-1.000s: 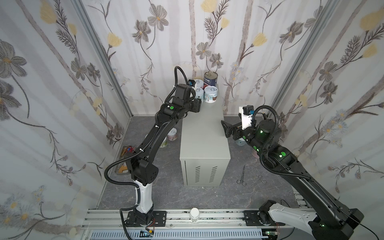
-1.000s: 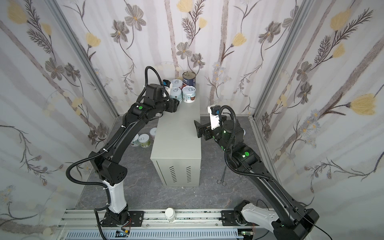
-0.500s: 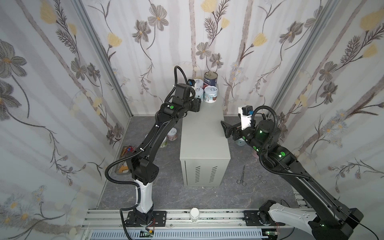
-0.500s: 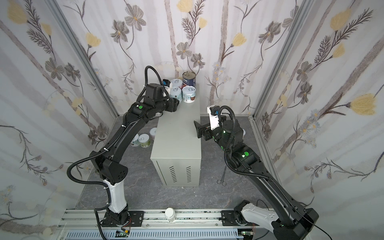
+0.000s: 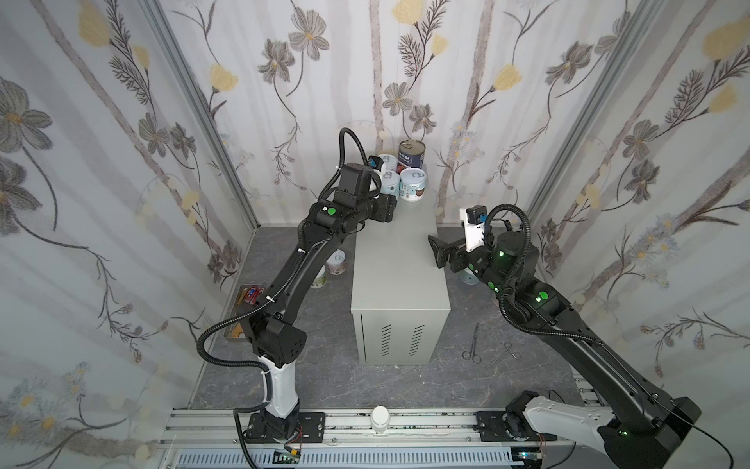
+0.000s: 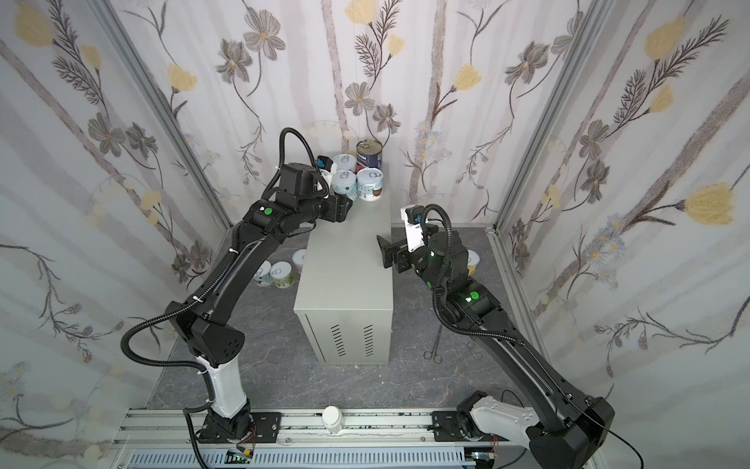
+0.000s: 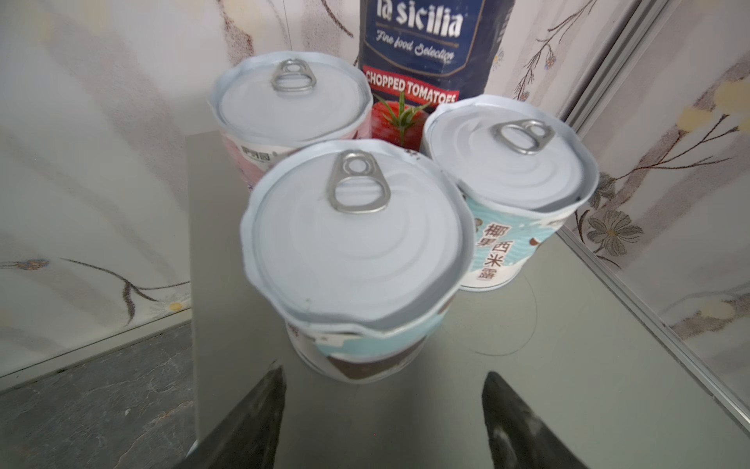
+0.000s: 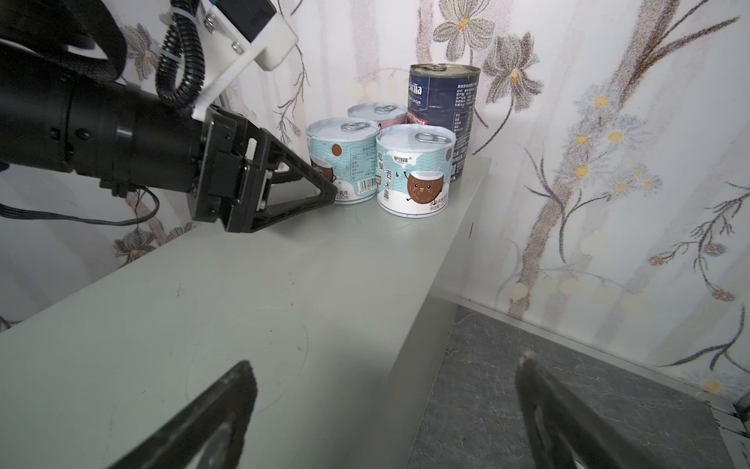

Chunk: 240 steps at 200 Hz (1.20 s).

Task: Place and organize the canned foods onto the counter
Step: 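Open the left gripper and draw back while the right gripper lowers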

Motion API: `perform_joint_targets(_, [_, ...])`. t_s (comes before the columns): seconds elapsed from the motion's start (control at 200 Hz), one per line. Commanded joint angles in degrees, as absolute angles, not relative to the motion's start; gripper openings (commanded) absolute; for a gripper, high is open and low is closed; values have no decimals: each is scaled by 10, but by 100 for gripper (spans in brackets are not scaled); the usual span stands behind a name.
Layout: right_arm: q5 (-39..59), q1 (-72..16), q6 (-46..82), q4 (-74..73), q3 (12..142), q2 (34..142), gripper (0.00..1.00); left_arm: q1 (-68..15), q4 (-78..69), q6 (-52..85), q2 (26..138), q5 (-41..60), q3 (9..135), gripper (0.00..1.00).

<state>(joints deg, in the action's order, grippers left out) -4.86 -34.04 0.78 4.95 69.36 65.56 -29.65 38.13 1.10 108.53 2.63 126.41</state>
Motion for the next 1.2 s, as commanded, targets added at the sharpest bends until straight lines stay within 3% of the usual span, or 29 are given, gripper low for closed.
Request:
perform_joint_targets(0.0, [-44, -339, -3, 26, 702, 662, 100, -296, 389, 0, 1072, 6, 1259, 77])
perform_joint_targets(0.54, [-19, -327, -54, -13, 765, 754, 100, -270, 372, -23, 898, -63, 1189, 82])
perform_joint_targets(0.769, [-16, -342, -33, -27, 787, 780, 100, -227, 286, -27, 778, -81, 1051, 86])
perform_joint_targets(1.024, [-145, -306, -8, 18, 745, 704, 100, -208, 124, -80, 632, -70, 848, 97])
perform_joint_targets(1.194, [-127, -209, 86, 87, 673, 618, 100, -195, 81, -105, 608, -67, 806, 100])
